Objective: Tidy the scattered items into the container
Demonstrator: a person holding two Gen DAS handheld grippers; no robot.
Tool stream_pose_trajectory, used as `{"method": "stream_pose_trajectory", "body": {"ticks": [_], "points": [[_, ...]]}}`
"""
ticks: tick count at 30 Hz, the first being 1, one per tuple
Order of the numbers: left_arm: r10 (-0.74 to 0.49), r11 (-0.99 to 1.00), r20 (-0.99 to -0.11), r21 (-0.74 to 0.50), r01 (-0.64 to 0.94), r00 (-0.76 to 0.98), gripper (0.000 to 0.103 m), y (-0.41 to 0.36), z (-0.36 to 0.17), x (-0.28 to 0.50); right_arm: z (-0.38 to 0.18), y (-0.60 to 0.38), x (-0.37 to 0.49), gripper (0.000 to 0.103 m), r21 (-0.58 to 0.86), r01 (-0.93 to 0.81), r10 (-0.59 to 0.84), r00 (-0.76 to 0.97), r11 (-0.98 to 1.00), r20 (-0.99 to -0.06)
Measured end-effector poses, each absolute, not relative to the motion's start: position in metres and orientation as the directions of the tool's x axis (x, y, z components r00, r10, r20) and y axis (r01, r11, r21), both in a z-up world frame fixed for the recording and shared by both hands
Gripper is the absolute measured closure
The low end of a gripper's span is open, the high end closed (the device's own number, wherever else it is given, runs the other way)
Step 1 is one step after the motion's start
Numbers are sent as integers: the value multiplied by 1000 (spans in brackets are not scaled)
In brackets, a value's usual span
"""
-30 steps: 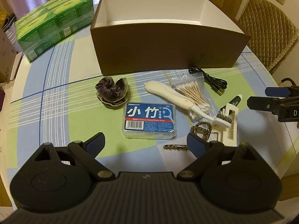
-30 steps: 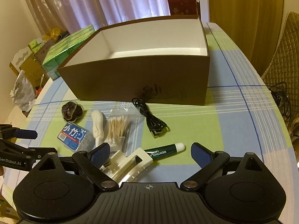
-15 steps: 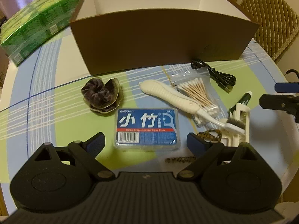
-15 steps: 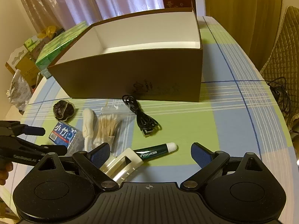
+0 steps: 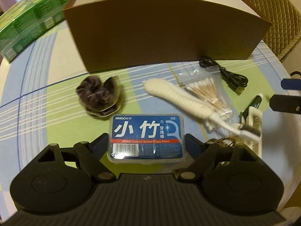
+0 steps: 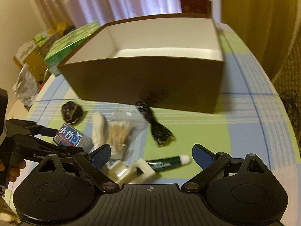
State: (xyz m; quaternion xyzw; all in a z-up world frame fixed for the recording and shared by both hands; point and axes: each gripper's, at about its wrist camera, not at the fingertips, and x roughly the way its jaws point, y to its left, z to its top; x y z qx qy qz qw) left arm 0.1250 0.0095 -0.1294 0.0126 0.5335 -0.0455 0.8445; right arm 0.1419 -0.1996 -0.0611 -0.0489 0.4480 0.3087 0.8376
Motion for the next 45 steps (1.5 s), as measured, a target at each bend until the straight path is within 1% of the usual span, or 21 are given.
{"method": "stream_pose_trajectory", "body": {"ticks": [6, 11, 12, 13, 14, 19, 20, 21, 22, 28, 29, 30, 35, 45], "points": [[-7, 1000, -908, -9, -2, 418, 20, 46, -124, 111, -67, -168, 135, 5, 189, -656, 520, 355, 731, -777], [53, 996, -910, 17, -90, 411, 20, 80, -116, 100, -73, -138, 127, 6, 130, -743, 543, 346, 657, -766], [62, 994, -911, 21, -103, 409, 20, 84, -115, 99, -74, -132, 126, 21, 112, -762, 546, 345, 638, -763], [71, 993, -910, 25, -116, 408, 20, 88, -113, 97, -76, -126, 125, 31, 106, -778, 551, 333, 619, -765], [78, 991, -910, 27, -128, 408, 20, 92, -112, 96, -80, -121, 126, 37, 102, -788, 549, 324, 608, -771], [86, 987, -911, 22, -162, 403, 20, 100, -111, 91, -93, -100, 124, 37, 20, -829, 524, 334, 559, -783], [85, 986, -912, 20, -165, 401, 20, 102, -112, 91, -95, -98, 123, 42, 8, -833, 520, 338, 553, -785], [84, 986, -913, 18, -168, 398, 20, 102, -112, 90, -97, -95, 124, 53, 2, -840, 517, 332, 543, -789], [83, 985, -914, 15, -170, 396, 20, 102, -113, 90, -100, -92, 125, 56, -3, -845, 509, 326, 535, -797], [76, 984, -916, 4, -179, 393, 20, 103, -115, 90, -115, -80, 120, 57, -102, -868, 466, 356, 485, -810], [75, 984, -916, 3, -179, 393, 20, 103, -116, 91, -116, -79, 119, 71, -119, -872, 464, 362, 474, -808], [74, 984, -916, 3, -179, 393, 20, 103, -116, 91, -118, -77, 117, 79, -138, -877, 461, 369, 459, -807], [72, 984, -917, 2, -176, 393, 20, 102, -115, 92, -117, -79, 118, 80, -136, -876, 467, 371, 462, -803], [66, 988, -915, 3, -157, 397, 20, 95, -114, 95, -90, -94, 120, 80, -72, -855, 504, 367, 513, -782]]}}
